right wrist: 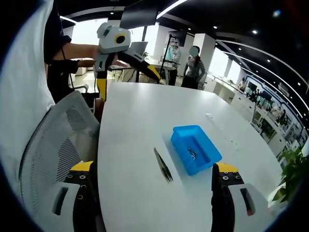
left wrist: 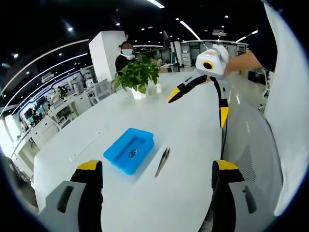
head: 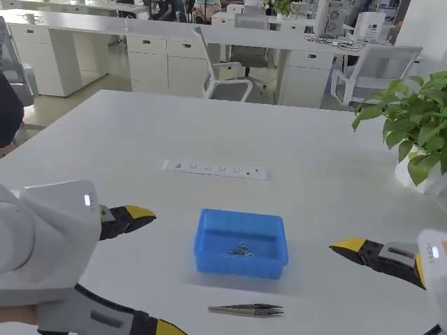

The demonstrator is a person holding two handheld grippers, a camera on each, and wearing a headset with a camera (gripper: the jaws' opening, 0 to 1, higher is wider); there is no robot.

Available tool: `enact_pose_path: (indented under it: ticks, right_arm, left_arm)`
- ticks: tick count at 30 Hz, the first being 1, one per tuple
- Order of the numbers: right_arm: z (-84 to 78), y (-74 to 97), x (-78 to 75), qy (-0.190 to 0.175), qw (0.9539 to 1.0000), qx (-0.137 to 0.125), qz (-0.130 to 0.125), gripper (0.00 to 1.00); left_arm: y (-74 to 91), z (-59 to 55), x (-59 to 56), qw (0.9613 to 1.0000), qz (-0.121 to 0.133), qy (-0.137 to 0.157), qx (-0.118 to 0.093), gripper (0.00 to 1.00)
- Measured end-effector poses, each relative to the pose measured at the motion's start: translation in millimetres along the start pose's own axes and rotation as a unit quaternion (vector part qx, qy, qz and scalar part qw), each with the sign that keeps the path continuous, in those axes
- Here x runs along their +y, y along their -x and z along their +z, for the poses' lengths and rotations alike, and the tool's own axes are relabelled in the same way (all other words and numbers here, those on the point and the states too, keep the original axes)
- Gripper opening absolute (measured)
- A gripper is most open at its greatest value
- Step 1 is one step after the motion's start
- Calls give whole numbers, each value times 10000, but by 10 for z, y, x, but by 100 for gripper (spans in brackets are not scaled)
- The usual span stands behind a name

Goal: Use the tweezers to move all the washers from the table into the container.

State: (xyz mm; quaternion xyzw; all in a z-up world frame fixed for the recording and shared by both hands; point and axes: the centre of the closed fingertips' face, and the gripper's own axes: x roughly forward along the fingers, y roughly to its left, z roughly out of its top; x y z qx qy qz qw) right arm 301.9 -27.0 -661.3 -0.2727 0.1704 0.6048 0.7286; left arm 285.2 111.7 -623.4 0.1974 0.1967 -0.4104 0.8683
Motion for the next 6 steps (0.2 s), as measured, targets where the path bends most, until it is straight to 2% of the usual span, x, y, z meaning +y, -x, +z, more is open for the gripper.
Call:
enact_pose_path:
  ticks: [6]
  right_arm:
    - [-6,-1,17,-18,10000,33,17,100]
  left_arm:
    - [7,-20,13,10000,-1,26,48,99]
